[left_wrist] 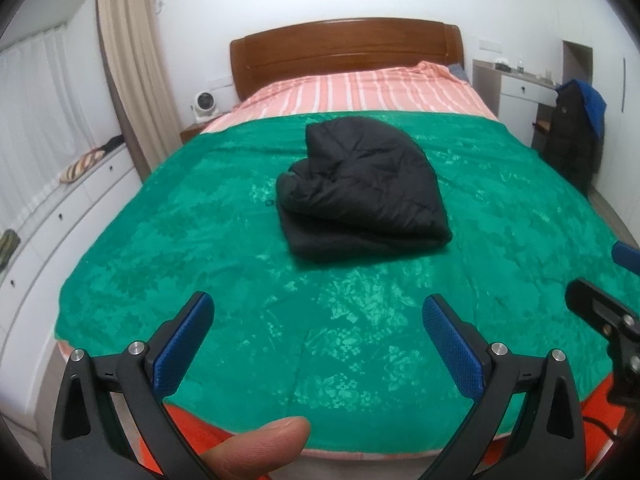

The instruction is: Fold large clothes

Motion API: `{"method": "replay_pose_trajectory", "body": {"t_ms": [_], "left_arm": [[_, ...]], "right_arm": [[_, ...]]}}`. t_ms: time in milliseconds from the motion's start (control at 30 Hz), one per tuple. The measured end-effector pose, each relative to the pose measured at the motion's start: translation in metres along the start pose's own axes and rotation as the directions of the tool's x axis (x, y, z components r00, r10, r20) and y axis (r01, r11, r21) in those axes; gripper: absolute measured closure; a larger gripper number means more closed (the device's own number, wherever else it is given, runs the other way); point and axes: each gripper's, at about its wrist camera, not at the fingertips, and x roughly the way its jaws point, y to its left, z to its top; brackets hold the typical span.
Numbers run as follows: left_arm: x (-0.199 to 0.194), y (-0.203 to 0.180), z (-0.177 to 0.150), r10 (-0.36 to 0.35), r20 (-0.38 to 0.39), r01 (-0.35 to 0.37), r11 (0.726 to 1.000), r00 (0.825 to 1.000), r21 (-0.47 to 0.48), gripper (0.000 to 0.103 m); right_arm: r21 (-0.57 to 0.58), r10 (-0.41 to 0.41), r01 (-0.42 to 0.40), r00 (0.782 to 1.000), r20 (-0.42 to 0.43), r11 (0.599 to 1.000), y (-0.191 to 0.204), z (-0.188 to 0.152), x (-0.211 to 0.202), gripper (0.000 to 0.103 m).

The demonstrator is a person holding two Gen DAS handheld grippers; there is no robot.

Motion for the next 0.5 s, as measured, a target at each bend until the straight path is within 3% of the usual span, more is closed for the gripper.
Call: {"method": "replay_pose_trajectory", "body": {"t_ms": [200, 500], "left_arm": [[0.0009, -0.0007, -0.0018, 0.04, 0.004, -0.04, 0.999, 0.999, 0.023, 0.0], [0.0002, -0.0017, 0.001, 0.035, 0.017, -0.036, 0.999, 0.999, 0.02, 0.0]], "right_arm": [[-0.013, -0.049, 0.049, 0.998, -0.03, 0.999, 0.0048, 0.0031, 0.008, 0.0], [-0.048, -0.104, 0.104, 0.995, 0.0, 0.993, 0.0068, 0.006, 0.0016, 0.0]]}}
